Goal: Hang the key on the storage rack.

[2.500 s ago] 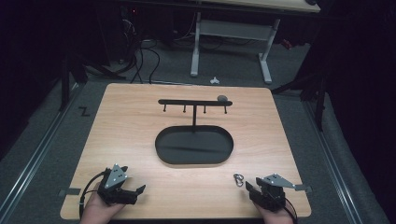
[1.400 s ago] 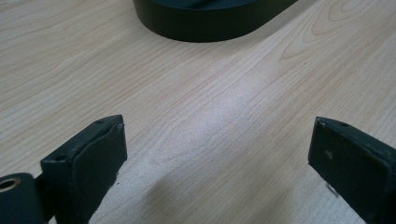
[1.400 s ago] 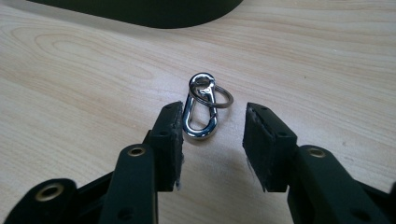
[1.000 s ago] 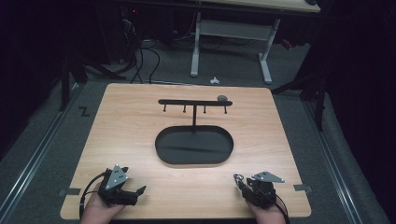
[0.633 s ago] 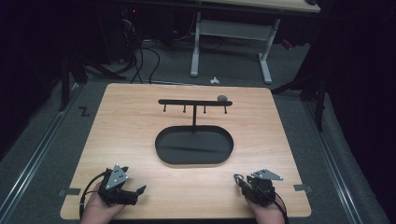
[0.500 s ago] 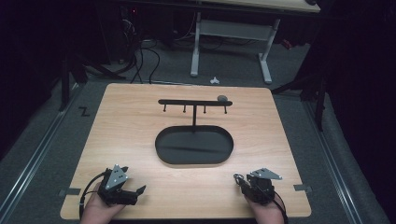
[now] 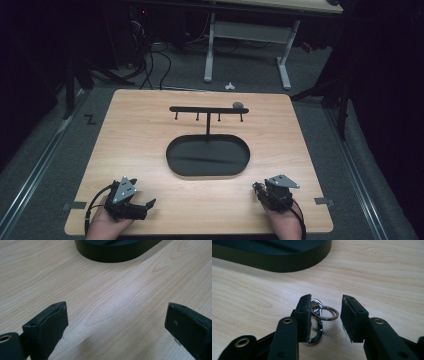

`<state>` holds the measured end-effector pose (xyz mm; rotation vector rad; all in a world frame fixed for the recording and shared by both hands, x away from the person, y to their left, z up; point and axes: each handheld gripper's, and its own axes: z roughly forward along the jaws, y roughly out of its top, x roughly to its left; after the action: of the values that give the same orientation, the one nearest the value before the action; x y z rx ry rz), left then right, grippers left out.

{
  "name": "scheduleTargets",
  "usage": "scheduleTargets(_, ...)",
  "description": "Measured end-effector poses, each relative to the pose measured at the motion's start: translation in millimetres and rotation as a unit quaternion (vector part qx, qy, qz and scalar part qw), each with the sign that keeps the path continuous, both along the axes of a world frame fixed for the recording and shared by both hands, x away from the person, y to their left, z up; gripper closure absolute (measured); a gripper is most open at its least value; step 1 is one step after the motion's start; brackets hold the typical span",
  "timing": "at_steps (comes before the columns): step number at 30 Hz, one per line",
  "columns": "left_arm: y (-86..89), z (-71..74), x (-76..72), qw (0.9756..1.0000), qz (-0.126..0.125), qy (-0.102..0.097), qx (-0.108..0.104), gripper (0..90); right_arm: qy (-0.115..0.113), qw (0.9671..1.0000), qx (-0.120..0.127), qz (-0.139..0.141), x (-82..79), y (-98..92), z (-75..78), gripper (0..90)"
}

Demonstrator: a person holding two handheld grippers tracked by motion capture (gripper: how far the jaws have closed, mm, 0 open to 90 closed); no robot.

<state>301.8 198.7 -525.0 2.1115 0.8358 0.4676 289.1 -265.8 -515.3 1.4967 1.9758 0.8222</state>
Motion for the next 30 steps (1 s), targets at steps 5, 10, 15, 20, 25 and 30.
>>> scheduleTargets(5,0.7,-0.1,0.1,1.0000,0.002,0.000,-0.001,5.3,-0.005,0.9999,0.002,-0.012,11.2,-4.0,1.1,61.7)
scheduleTargets(10,2.7,0.0,0.0,1.0000,0.005,0.000,-0.003,5.4,-0.018,0.9995,0.010,-0.022,13.4,-9.5,5.2,62.1)
scheduleTargets(15,3.1,0.8,0.0,1.0000,0.004,-0.001,-0.002,5.5,-0.020,0.9990,0.030,-0.026,-1.0,-14.2,8.3,61.7)
scheduleTargets(20,1.4,1.0,0.5,1.0000,0.002,-0.002,-0.002,5.5,0.013,0.9984,0.052,-0.017,-19.1,-17.9,5.0,62.7)
scheduleTargets(25,-1.9,0.7,2.2,1.0000,-0.002,-0.001,-0.002,5.6,0.054,0.9962,0.066,-0.016,-20.4,-23.8,-1.0,63.5)
scheduleTargets(30,-3.5,0.4,3.3,1.0000,-0.005,0.000,0.000,5.6,0.070,0.9944,0.078,-0.011,-17.5,-19.8,-3.1,63.4)
